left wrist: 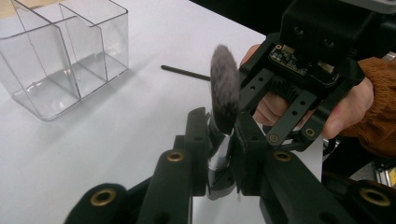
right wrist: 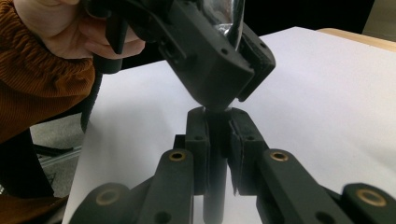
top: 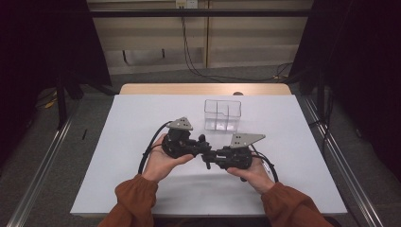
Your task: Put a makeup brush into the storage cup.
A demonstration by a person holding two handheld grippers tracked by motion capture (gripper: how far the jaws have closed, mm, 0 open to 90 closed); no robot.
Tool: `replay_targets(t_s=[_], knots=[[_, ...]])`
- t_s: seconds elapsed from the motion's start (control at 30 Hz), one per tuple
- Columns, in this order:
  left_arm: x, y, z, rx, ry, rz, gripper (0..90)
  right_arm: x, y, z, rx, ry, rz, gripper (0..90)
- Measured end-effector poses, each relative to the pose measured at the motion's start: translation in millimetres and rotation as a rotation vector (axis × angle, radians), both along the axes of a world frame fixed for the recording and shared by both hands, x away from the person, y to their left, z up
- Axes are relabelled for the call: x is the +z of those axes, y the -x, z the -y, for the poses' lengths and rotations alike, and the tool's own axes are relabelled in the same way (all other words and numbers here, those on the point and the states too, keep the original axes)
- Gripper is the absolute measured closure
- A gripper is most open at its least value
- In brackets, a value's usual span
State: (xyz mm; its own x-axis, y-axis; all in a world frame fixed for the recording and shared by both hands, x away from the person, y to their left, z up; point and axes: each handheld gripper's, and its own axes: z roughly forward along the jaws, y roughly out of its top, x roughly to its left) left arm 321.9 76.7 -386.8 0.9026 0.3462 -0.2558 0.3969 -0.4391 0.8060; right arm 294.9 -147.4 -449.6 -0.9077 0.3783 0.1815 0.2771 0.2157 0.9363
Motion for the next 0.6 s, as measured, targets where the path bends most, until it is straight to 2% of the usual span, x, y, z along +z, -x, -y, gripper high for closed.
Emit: replay_targets(t_s=[0.27,0.37,0.5,0.6], knots=[[-3.2,0.8,-1.0,0.033,0.004,0.015,64.3,0.2,-1.1,1.3,-0.009,0.013,0.003,80.1],[-3.0,1.8,-1.7,0.036,-0.001,0.038,54.6,0.7,-1.2,2.3,-0.016,0.018,0.006,80.1],[-2.3,2.5,-3.2,0.053,0.01,0.045,44.6,0.5,-0.9,4.8,-0.023,0.024,0.006,80.1],[-3.1,2.6,-3.9,0.067,0.007,0.06,32.8,0.4,-1.0,6.6,-0.028,0.027,0.006,80.1]])
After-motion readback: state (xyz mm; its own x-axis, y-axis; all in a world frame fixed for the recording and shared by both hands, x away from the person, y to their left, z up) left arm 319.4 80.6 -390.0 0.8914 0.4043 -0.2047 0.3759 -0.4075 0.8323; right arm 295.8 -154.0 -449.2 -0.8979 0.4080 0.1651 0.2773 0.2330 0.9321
